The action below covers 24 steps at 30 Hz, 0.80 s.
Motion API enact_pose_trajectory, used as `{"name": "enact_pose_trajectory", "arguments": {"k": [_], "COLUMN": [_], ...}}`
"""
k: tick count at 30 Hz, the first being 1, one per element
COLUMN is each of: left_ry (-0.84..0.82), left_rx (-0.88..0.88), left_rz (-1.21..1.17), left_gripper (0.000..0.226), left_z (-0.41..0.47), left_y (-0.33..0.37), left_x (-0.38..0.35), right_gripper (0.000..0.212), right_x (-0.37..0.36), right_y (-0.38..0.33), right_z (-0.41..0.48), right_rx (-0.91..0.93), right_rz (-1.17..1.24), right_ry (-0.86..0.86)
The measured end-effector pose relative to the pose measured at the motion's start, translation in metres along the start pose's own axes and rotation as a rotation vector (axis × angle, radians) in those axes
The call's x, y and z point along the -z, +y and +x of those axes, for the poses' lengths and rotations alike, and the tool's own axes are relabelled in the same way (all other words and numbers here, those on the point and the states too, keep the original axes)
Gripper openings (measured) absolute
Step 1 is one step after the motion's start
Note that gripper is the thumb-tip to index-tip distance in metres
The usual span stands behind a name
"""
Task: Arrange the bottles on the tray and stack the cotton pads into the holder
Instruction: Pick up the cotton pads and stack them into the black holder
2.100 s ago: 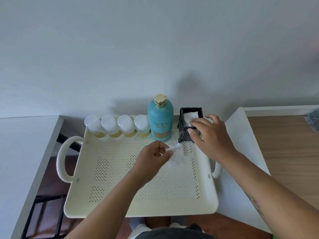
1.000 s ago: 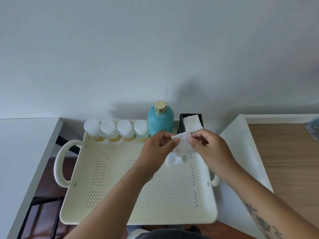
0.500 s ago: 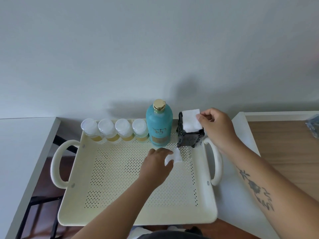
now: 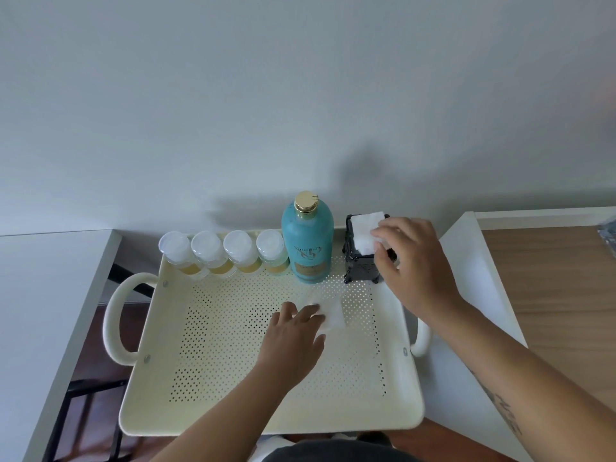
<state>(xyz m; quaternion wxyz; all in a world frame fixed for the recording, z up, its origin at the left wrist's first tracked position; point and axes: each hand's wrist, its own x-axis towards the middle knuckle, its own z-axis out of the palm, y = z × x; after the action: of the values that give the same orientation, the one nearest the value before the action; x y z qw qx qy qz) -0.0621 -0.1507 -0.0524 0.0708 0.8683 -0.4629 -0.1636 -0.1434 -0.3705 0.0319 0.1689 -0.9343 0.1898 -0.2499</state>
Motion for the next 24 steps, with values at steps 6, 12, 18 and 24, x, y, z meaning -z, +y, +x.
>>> {"name": "enact_pose_trajectory", "arguments": {"k": [6,12,18,24], "left_ry": [0.085,0.077,0.035,-0.009], "left_rx": [0.046,0.098,0.134,0.207], "left_rz": [-0.038,-0.026,-0.027,-0.203], "left_gripper": [0.036,0.037,0.036,0.026], "left_z": [0.01,0.023,0.028,0.03], "left_y": [0.001,0.009,0.007,-0.001], "left_x": [0.005,0.007,0.006,0.012], "right_gripper": [0.027,0.03,0.034,0.036], "right_x": [-0.004,-0.007,-0.009,-0.007], "right_y": [0.001,0.0,-0.002,-0.003], "right_z": [-0.007,-0.007,-0.008,-0.009], "right_rx": [0.01,0.007,-0.01,-0.02], "right_rz": [-0.085,-0.165,-0.195,-0.203], "right_ry": [-0.122,-0.176,-0.181,-0.148]}}
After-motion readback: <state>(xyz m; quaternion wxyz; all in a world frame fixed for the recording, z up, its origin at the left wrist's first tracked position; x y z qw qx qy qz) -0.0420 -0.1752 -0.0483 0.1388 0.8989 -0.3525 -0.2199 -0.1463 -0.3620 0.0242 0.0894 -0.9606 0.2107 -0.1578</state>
